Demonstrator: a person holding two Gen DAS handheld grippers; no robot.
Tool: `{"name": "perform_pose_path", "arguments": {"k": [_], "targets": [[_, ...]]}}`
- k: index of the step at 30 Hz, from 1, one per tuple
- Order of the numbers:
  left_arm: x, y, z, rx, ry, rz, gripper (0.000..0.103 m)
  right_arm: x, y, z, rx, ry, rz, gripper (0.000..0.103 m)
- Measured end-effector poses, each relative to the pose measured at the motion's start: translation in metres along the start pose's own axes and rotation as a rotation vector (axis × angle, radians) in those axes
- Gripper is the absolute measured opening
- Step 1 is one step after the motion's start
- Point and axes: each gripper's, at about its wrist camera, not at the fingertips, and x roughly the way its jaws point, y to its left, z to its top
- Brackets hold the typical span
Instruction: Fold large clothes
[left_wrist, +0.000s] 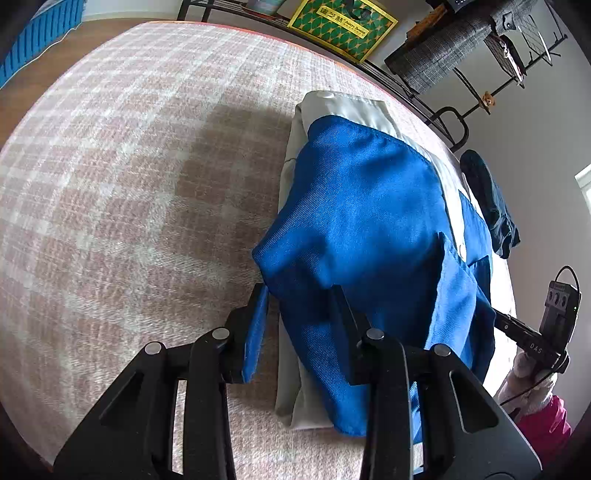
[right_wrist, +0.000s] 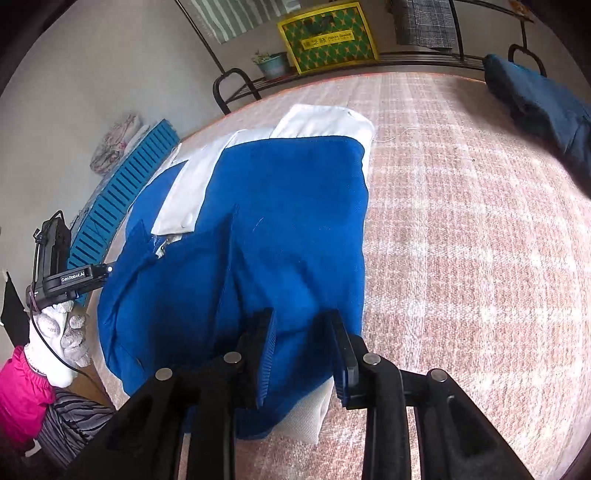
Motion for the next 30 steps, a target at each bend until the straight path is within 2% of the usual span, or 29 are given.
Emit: {"name": "perform_pose_path", "arguments": {"k": [4,5,6,7,9,12,14,17,24,30], "targets": [[-0.035,0.002,0.011,0.010,-0.060,-0.041,0.033,-0.028,-0.006,0.002,-0.007,-0.044,0.032,0.032],[-0.044,0.004,0.014,0.005,-0.077,-0.047,0.038,-0.034,-0.009,0.003,0.000,-0.073,0.028,0.036],[-0.049,0.007,0.021,-0.007,-0.093,-0.064,0.049,-0.040,-0.012,0.004,0.012,-0.106,0.024,0.039],[-0.052,0.010,0.026,-0.026,-0.108,-0.087,0.054,-0.044,-0.016,0.007,0.029,-0.138,0.024,0.041],[-0.049,0.020,0.041,-0.097,-0.116,-0.149,0.064,-0.048,-0.028,0.013,0.077,-0.182,0.038,0.055],[-0.030,0.035,0.057,-0.230,-0.061,-0.252,0.070,-0.041,-0.046,0.020,0.138,-0.176,0.084,0.076],[-0.015,0.045,0.062,-0.302,-0.024,-0.307,0.070,-0.034,-0.052,0.024,0.162,-0.155,0.102,0.076],[0.006,0.056,0.067,-0.390,0.023,-0.356,0.070,-0.019,-0.055,0.028,0.175,-0.125,0.137,0.086],[0.035,0.057,0.075,-0.427,0.074,-0.409,0.070,0.009,-0.062,0.037,0.208,-0.070,0.197,0.085],[0.056,0.043,0.081,-0.380,0.126,-0.423,0.070,0.024,-0.071,0.044,0.271,-0.064,0.267,0.083]]}}
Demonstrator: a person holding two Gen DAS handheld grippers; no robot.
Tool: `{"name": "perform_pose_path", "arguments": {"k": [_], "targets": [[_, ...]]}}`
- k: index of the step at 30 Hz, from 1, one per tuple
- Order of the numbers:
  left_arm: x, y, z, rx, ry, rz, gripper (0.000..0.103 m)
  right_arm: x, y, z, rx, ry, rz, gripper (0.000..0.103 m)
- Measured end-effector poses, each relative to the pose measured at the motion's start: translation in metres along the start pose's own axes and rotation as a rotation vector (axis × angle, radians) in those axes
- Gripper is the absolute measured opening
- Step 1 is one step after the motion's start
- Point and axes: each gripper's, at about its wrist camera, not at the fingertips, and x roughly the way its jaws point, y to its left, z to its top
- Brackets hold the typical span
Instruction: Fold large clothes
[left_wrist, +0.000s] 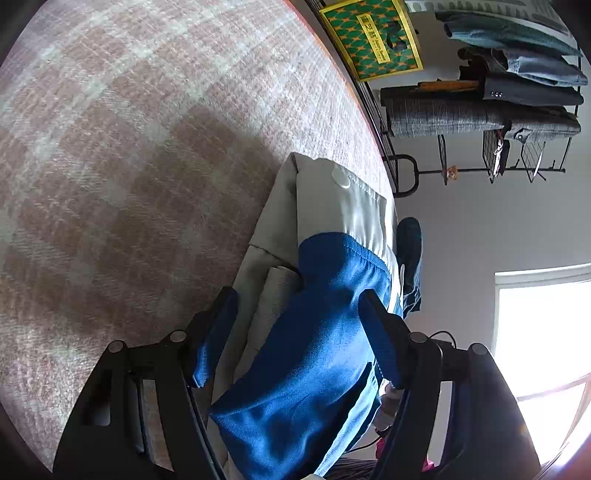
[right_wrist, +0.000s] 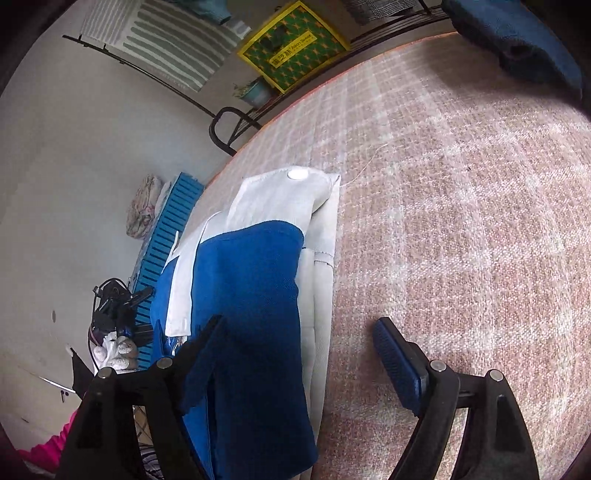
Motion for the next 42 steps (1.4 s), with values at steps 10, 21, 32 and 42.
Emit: {"name": "perform_pose_path", "arguments": {"k": [10,21,32,42], "targets": [[0.008,-0.002,-0.005,0.048,0.014,0.043,0.064,0.028,0.007,0.005,0.001,0.058,0.095,0.068],[0.000,-0.003,-0.010,0.100,0.010,0.118,0.073,0.033,0.008,0.003,-0.016,0.110,0.108,0.060],[0.013,-0.005,-0.011,0.118,-0.012,0.051,0.069,0.046,0.010,0.004,-0.010,0.106,0.134,0.055],[0.018,-0.014,-0.021,0.176,-0.037,0.130,0.054,0.053,0.020,0.002,-0.008,0.106,0.110,0.050]]}}
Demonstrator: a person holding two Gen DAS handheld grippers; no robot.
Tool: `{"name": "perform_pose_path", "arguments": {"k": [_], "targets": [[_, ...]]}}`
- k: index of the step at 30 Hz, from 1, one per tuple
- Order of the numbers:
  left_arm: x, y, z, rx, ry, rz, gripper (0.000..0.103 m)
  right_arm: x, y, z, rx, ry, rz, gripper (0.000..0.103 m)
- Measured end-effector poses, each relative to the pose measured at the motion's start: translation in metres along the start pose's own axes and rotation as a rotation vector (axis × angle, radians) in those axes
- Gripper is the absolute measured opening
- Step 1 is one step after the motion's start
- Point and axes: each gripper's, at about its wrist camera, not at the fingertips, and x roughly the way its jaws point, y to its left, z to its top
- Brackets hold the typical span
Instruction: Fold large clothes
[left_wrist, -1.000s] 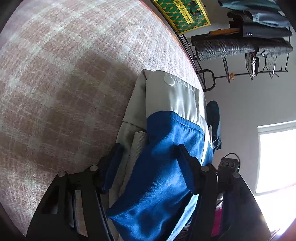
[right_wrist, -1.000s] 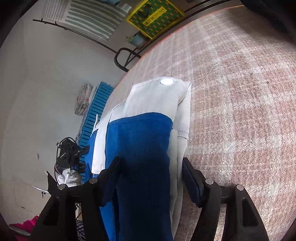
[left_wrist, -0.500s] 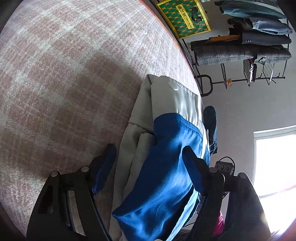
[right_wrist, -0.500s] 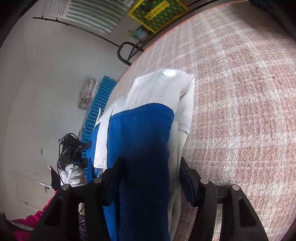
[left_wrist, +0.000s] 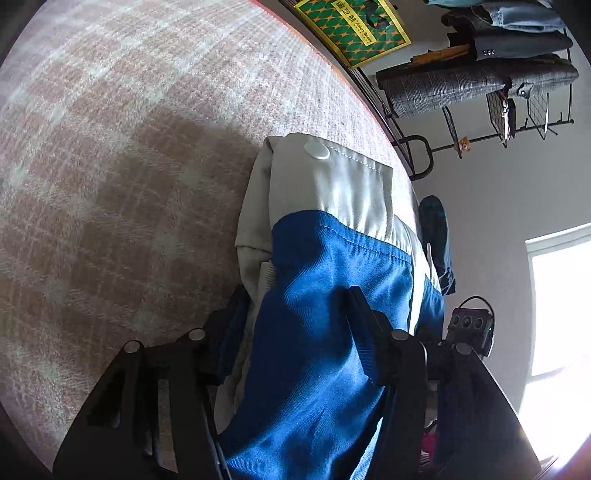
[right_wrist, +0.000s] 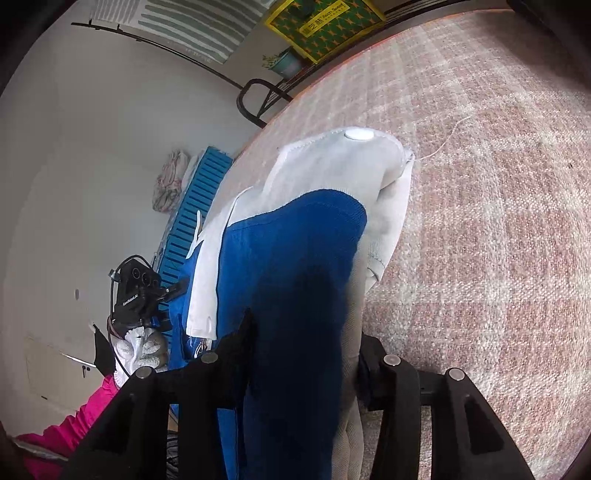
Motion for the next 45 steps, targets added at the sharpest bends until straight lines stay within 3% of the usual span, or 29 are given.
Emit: {"name": "perform_pose_path", "arguments": {"k": [9,18,23,29,38,45], "targets": [[-0.010,-0.045,-0.014,0.146,-0.073,0.144,0.037,-0.002,0.040,0.002,-0.136,-0.005,-0.190,0.036],[-0.031,-0.103,-0.054,0.327,-0.164,0.214,0.029,-0.010,0.112,-0.012,-0.340,-0.028,-0.417,0.030],[-0.039,-0.133,-0.083,0.402,-0.193,0.209,0.027,-0.015,0.143,-0.030,-0.423,-0.056,-0.543,0.029],[-0.048,-0.160,-0.111,0.457,-0.217,0.181,0.026,-0.045,0.163,-0.050,-0.486,-0.108,-0.632,0.028],[-0.042,-0.210,-0.138,0.524,-0.229,0.128,0.026,-0.102,0.179,-0.069,-0.531,-0.187,-0.713,0.028],[-0.019,-0.264,-0.151,0.593,-0.222,0.098,0.026,-0.149,0.166,-0.068,-0.521,-0.236,-0.761,0.028]]}}
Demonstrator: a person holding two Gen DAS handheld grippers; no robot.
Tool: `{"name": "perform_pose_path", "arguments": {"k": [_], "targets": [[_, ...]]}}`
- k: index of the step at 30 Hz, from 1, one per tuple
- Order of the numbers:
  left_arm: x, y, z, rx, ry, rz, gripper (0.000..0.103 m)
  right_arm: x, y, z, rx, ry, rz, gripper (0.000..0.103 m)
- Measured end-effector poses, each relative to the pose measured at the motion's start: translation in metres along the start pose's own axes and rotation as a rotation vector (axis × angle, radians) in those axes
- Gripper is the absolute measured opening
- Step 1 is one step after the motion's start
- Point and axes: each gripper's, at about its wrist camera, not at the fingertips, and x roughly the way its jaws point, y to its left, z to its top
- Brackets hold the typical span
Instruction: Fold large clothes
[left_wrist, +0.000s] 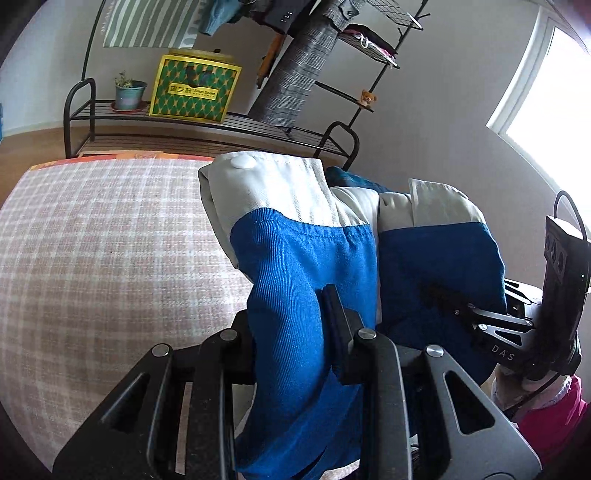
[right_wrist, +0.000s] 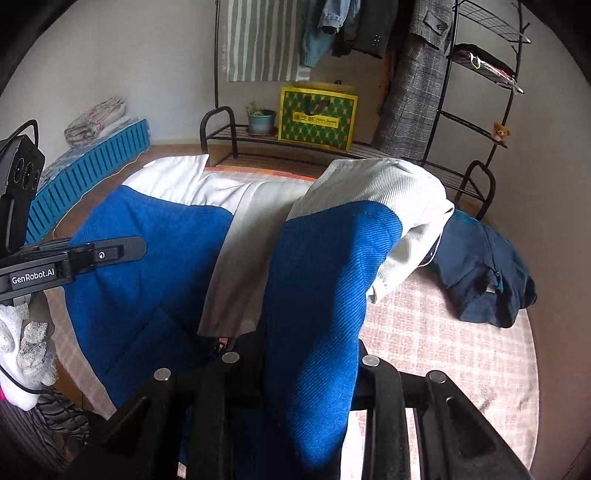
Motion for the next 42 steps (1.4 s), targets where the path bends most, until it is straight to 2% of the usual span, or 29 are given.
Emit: {"name": "perform_pose_path", "arguments": {"k": [6,16,28,36,42], "targets": [[0.030,-0.044,0.010,0.042,0.015,-0.036,0.026,-0.016,-0.043,-0.009,0.021,-0.011,-0.036,0.028],[0.107,-0.114,0.041,0.102,0.039,-0.119,0.026,-0.026,-0.135,-0.010,0.087,0.001,-0.101,0.027],[0.218,-0.200,0.132,0.144,0.004,-0.226,0.026,-0.040,-0.249,0.079,0.163,-0.042,-0.207,0.027],[0.294,-0.229,0.197,0.179,-0.043,-0.229,0.025,-0.001,-0.315,0.127,0.163,-0.092,-0.267,0.027],[0.356,-0.216,0.224,0.139,-0.019,-0.227,0.025,0.048,-0.360,0.154,0.214,-0.113,-0.221,0.027]]}}
